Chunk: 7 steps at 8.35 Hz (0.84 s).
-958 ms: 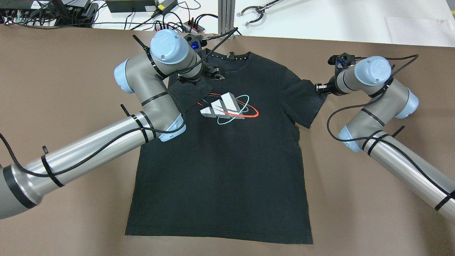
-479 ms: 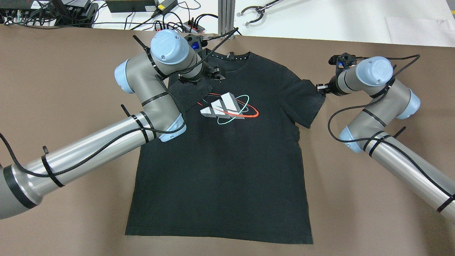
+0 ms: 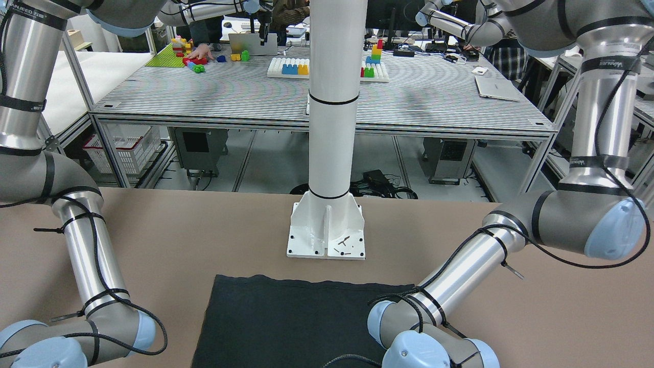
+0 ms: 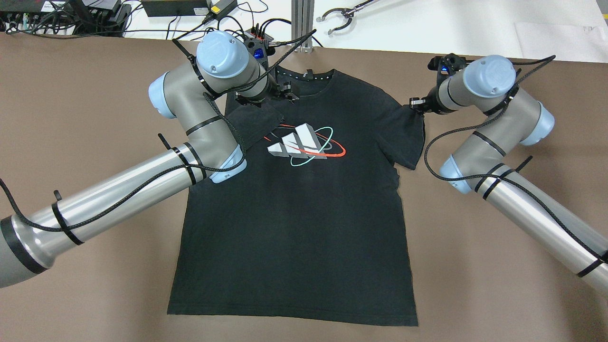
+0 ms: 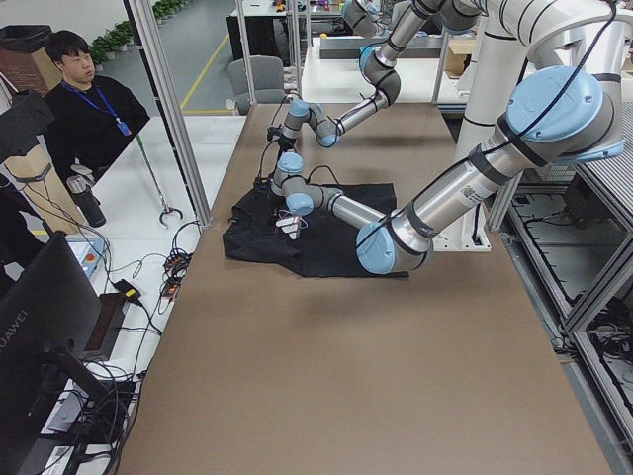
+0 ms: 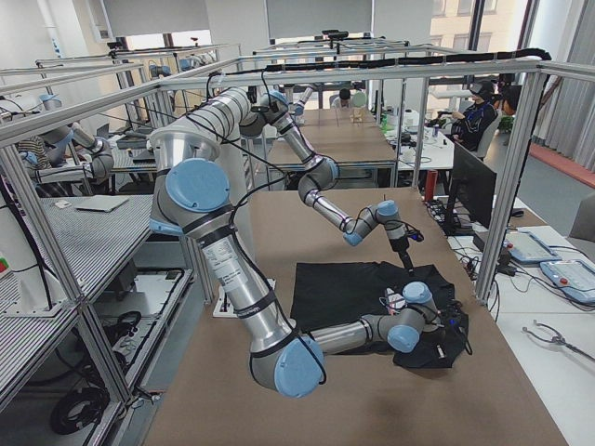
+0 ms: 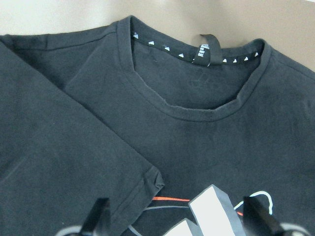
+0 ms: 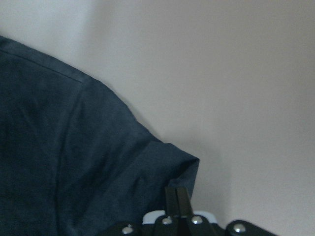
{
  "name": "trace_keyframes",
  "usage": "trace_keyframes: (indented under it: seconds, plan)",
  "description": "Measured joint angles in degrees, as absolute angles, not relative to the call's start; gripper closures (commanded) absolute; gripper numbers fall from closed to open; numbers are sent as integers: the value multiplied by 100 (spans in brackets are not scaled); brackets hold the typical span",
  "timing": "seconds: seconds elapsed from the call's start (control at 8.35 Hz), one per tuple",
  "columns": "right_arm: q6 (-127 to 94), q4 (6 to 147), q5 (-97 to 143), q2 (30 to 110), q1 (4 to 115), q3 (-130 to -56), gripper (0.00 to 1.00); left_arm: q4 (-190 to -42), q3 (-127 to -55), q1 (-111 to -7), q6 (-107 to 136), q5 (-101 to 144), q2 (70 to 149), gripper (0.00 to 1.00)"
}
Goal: Fold clothes
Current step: 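Move the right gripper over the other shoulder while the left gripper holds position, then sweep both grippers down across the shirt toward the hem nearest the robot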
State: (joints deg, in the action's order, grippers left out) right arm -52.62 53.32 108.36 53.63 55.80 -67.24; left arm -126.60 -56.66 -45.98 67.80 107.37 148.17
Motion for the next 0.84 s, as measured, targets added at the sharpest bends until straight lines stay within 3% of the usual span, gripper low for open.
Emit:
trace_keyframes:
  seconds: [0.48, 0.84]
  plan:
    - [-6463, 6287, 10656, 4493, 5294, -6976, 100, -12664, -5656, -4710, 6461, 10757, 14720, 5]
    - [-7419, 6618, 9835, 3784, 4630, -6623, 100, -12669, -5652, -4740, 6362, 10758, 14667, 5]
